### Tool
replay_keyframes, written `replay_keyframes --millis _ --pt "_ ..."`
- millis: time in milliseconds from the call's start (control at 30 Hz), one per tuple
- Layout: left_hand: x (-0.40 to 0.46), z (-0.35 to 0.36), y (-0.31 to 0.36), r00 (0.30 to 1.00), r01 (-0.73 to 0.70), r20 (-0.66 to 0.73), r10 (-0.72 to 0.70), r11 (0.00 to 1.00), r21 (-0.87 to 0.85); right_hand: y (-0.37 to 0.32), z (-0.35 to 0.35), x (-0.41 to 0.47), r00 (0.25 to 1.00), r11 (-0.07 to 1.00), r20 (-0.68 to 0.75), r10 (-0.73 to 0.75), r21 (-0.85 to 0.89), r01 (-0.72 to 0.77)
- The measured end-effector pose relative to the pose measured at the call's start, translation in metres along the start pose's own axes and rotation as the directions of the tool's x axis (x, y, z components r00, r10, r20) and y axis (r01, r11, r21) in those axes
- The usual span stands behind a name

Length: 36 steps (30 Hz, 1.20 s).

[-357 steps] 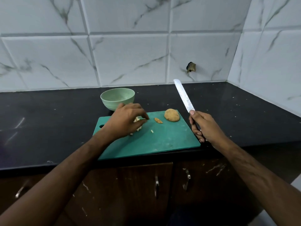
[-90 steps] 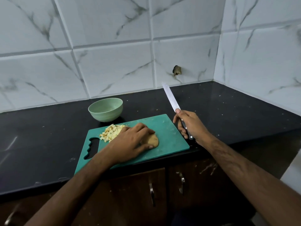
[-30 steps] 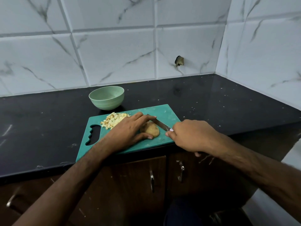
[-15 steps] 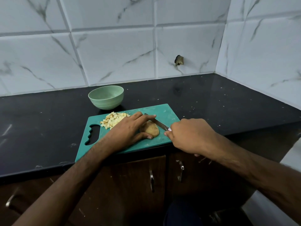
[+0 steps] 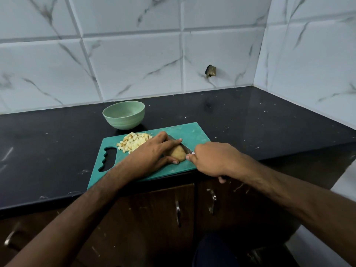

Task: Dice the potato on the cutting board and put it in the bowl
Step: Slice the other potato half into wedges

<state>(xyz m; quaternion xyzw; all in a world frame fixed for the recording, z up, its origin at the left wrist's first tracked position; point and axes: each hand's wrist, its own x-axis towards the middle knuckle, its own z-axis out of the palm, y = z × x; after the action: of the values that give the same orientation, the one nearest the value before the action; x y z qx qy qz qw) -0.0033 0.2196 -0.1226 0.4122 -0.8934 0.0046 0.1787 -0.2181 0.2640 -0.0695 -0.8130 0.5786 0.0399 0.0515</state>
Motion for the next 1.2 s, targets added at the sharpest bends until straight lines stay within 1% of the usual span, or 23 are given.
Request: replay_keyframes --millis 167,300,400,567,700,767,800,900,1000,1067,1200 --pt "0.002 -0.002 -0.001 1.0 -0.028 0.009 0.028 0.999 0.028 0.0 0.008 -0.007 1.0 0.998 -0.023 -0.019 -0.053 0.017" --pt "0.002 -0.003 0.002 0.999 -0.005 0.042 0.003 0.999 0.046 0.008 0.017 -0.04 0.998 0.998 -0.063 -0.021 -0.064 0.017" --pt "0.002 -0.006 0.001 0.998 0.001 0.058 -0.003 0.999 0.036 0.014 0.023 -0.058 0.996 0.992 -0.09 -0.019 -0.125 0.007" --pt "0.009 -0.009 -0.004 0.995 -0.022 0.094 0.018 0.999 0.043 0.019 0.01 -0.057 0.997 0.975 -0.08 -0.019 -0.222 0.001" --pt "0.009 -0.011 -0.007 0.996 -0.012 0.091 0.007 0.998 0.054 0.02 0.003 -0.037 0.986 0.938 -0.168 -0.022 -0.344 -0.037" --pt "0.007 -0.012 -0.008 0.996 -0.026 0.091 0.02 0.997 0.07 0.021 0.003 -0.027 0.975 0.929 -0.221 -0.012 -0.364 -0.071" --pt "0.007 -0.013 -0.008 0.995 -0.035 0.1 0.026 0.996 0.083 0.022 0.003 -0.023 0.975 0.925 -0.223 -0.005 -0.372 -0.08" --pt "0.015 -0.02 -0.006 0.989 -0.062 0.143 0.042 0.988 0.139 0.027 0.007 -0.013 0.977 0.91 -0.214 0.0 -0.406 -0.089" --pt "0.024 -0.026 -0.005 0.974 -0.112 0.216 0.06 0.964 0.239 0.029 0.01 -0.01 0.974 0.91 -0.227 0.002 -0.403 -0.096" --pt "0.029 -0.029 -0.004 0.961 -0.13 0.271 0.05 0.951 0.282 0.029 0.01 -0.011 0.974 0.91 -0.224 -0.006 -0.405 -0.088" --pt "0.039 -0.035 0.002 0.927 -0.137 0.376 0.005 0.936 0.325 0.03 0.013 -0.018 0.962 0.898 -0.268 -0.047 -0.434 -0.077"
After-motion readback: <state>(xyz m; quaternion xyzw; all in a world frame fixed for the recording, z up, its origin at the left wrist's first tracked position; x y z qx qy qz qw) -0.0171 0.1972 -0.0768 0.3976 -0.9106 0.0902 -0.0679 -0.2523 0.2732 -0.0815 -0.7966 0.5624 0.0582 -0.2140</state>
